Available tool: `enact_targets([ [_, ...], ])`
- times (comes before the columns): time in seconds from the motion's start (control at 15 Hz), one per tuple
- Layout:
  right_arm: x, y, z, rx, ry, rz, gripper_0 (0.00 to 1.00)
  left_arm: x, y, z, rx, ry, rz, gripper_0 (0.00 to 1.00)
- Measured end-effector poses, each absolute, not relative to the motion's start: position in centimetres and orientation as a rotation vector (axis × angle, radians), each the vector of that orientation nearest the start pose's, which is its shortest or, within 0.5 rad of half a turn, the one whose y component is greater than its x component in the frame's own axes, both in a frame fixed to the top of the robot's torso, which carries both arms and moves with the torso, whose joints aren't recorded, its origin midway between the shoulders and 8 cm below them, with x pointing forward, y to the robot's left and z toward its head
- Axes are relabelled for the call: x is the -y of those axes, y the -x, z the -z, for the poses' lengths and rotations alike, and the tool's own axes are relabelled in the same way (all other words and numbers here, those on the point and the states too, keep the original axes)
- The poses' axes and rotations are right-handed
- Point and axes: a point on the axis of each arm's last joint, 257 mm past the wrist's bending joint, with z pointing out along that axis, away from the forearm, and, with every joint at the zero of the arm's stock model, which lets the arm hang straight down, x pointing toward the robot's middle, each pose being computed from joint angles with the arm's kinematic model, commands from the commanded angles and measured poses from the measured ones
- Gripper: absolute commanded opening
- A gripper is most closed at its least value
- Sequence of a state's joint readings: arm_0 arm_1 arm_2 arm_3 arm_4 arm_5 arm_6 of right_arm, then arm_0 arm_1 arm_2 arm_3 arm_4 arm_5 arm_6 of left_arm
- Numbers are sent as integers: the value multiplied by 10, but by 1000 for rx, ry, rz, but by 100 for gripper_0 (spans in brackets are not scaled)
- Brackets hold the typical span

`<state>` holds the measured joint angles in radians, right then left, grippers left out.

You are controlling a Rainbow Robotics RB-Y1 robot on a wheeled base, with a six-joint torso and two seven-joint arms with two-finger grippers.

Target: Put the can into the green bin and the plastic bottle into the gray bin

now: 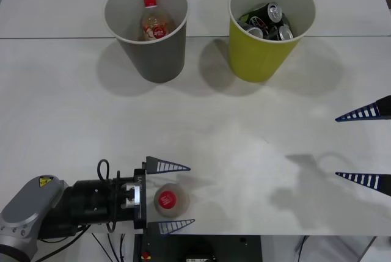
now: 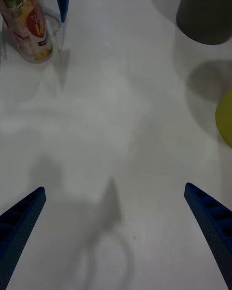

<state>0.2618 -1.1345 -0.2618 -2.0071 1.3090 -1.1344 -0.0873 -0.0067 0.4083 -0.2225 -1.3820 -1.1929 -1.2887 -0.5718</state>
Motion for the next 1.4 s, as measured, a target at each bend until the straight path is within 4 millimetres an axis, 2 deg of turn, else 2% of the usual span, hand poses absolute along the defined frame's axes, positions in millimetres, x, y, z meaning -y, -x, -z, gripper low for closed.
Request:
enact_targets([
  [0.07,286,-341,167,-1596,1634,-209,100,-47,-306,294,-1098,-1349,824,100],
  [0.13,286,-341,167,-1596,1634,-209,100,-44,-306,294,-1095,-1347,826,90],
  [0.27,286,-341,167,-1596,1634,-209,100,-43,-306,295,-1097,-1355,825,12],
  [0.33,286,-341,167,-1596,1634,-209,100,-43,-306,296,-1105,-1354,832,0],
  [0.53,286,-341,167,-1596,1634,-209,100,-42,-305,294,-1144,-1333,884,0],
  [0.93,286,-341,167,-1596,1634,-209,100,-43,-309,291,-1141,-1340,879,0],
  [1.13,286,-341,167,-1596,1634,-209,100,-50,-315,288,-1144,-1352,870,0],
  [1.4,286,-341,167,-1596,1634,-209,100,-68,-325,270,-1197,-1345,886,0],
])
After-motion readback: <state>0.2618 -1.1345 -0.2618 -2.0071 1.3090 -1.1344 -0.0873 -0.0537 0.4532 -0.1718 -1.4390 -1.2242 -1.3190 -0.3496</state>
